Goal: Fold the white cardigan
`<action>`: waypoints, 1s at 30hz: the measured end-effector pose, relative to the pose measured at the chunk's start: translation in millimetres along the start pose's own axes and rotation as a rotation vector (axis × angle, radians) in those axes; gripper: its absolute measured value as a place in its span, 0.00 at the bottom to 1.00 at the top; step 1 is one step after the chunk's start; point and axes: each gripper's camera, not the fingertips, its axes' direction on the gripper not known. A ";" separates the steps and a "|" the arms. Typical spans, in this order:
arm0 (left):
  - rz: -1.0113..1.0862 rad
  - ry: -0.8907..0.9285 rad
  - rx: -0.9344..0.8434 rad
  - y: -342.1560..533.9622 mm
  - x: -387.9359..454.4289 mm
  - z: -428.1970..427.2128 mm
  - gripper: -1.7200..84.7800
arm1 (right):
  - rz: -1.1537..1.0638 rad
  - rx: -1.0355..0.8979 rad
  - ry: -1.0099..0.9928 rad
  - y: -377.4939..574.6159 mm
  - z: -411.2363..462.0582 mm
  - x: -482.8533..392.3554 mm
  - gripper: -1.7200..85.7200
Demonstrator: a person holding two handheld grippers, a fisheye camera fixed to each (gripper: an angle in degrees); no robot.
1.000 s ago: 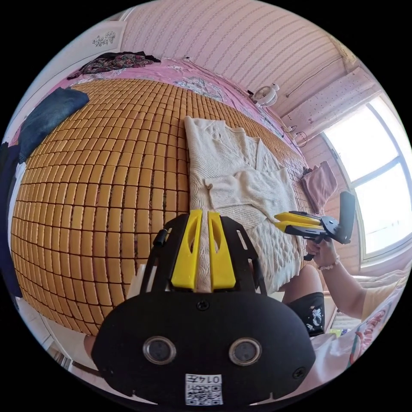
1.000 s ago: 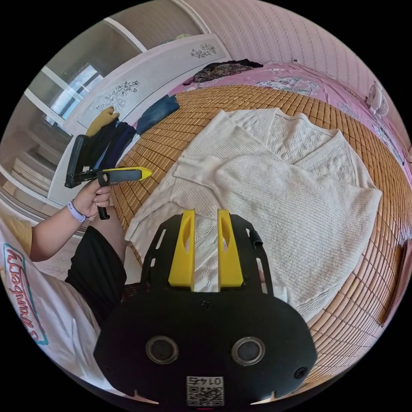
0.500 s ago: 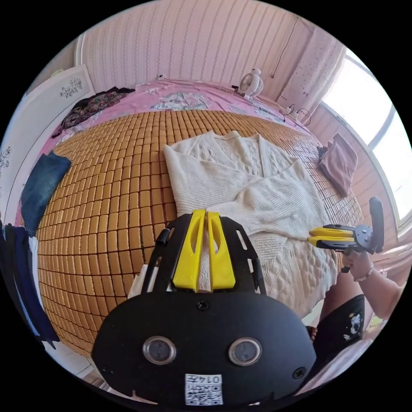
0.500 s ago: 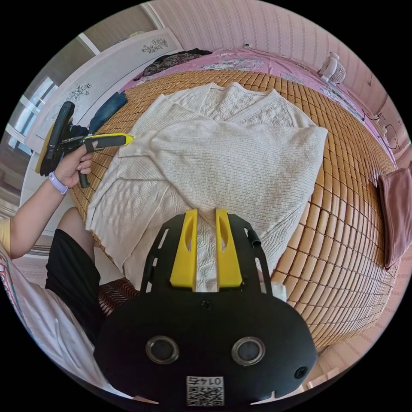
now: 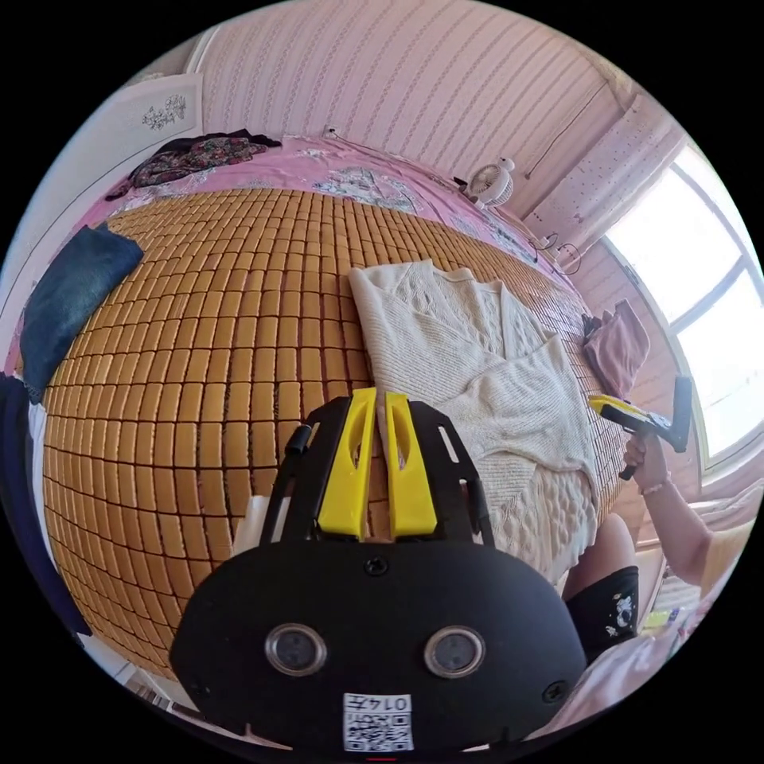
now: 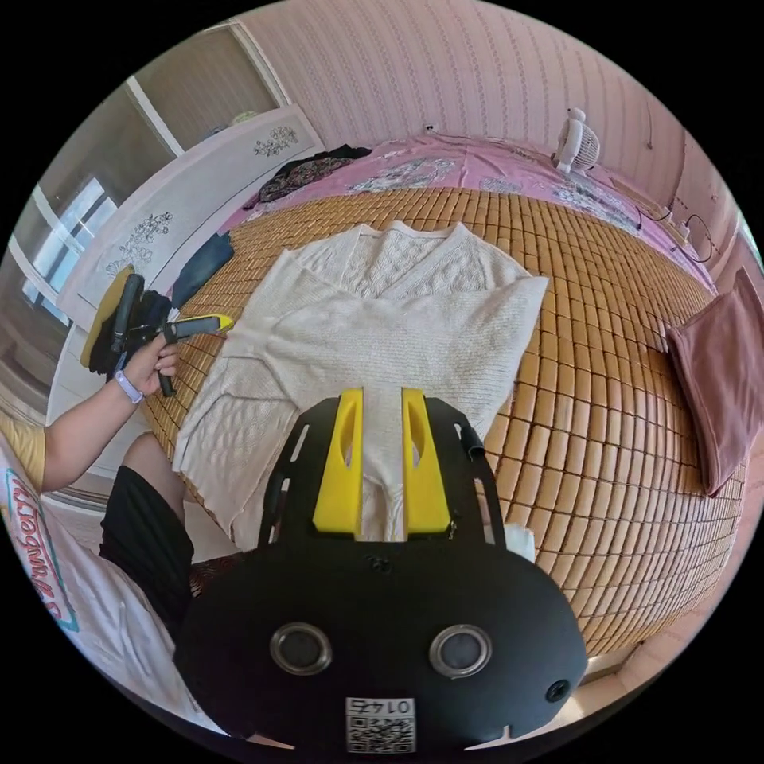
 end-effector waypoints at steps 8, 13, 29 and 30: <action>-0.159 0.196 -0.046 -101.4 -47.1 56.4 0.12 | 0.311 0.006 0.012 -85.0 28.1 104.4 0.17; -0.106 0.027 -0.132 -132.1 -36.4 96.9 0.10 | 0.357 -0.064 0.014 -117.1 55.5 115.5 0.13; 0.195 0.372 0.150 26.9 -18.3 -91.9 0.03 | 0.027 0.269 -0.203 5.4 -125.3 55.2 0.03; 0.188 0.379 0.135 44.1 -20.6 -95.4 0.03 | -0.026 0.256 -0.219 31.6 -138.2 44.3 0.03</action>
